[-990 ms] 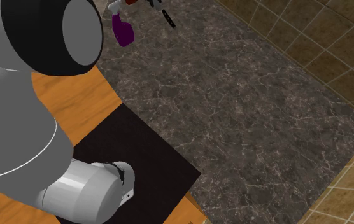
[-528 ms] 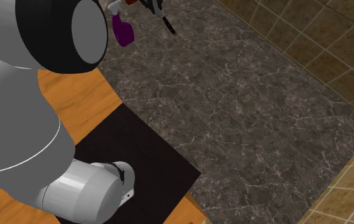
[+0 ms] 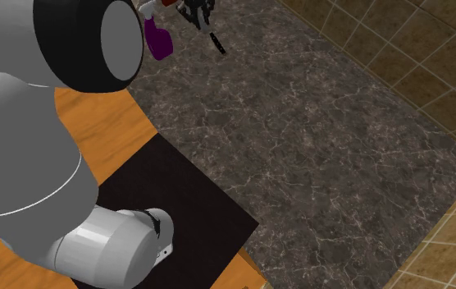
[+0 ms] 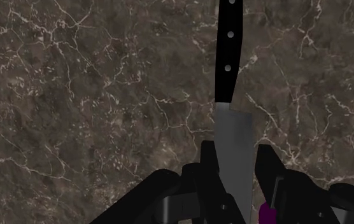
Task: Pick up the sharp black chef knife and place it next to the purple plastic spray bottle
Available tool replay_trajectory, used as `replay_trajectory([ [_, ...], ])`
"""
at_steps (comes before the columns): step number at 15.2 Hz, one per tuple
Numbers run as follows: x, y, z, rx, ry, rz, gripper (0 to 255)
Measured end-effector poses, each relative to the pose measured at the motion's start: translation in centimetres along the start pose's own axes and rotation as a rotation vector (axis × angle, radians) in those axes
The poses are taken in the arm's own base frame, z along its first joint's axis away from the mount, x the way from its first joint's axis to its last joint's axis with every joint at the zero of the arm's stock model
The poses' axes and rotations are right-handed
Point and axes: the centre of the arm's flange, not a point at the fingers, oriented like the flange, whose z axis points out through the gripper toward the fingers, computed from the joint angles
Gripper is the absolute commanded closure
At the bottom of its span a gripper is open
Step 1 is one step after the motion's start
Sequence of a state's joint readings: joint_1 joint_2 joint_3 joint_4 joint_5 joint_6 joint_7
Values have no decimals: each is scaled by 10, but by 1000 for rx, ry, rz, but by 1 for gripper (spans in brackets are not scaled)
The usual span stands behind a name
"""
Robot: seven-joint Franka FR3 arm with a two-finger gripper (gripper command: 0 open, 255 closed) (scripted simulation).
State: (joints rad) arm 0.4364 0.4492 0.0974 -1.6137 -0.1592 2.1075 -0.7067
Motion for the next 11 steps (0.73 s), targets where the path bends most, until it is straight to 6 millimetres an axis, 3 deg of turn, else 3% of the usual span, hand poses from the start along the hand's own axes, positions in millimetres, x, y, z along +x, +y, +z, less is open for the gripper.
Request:
replay_trajectory([
  [11,2,-5,59,0,0,0,255],
])
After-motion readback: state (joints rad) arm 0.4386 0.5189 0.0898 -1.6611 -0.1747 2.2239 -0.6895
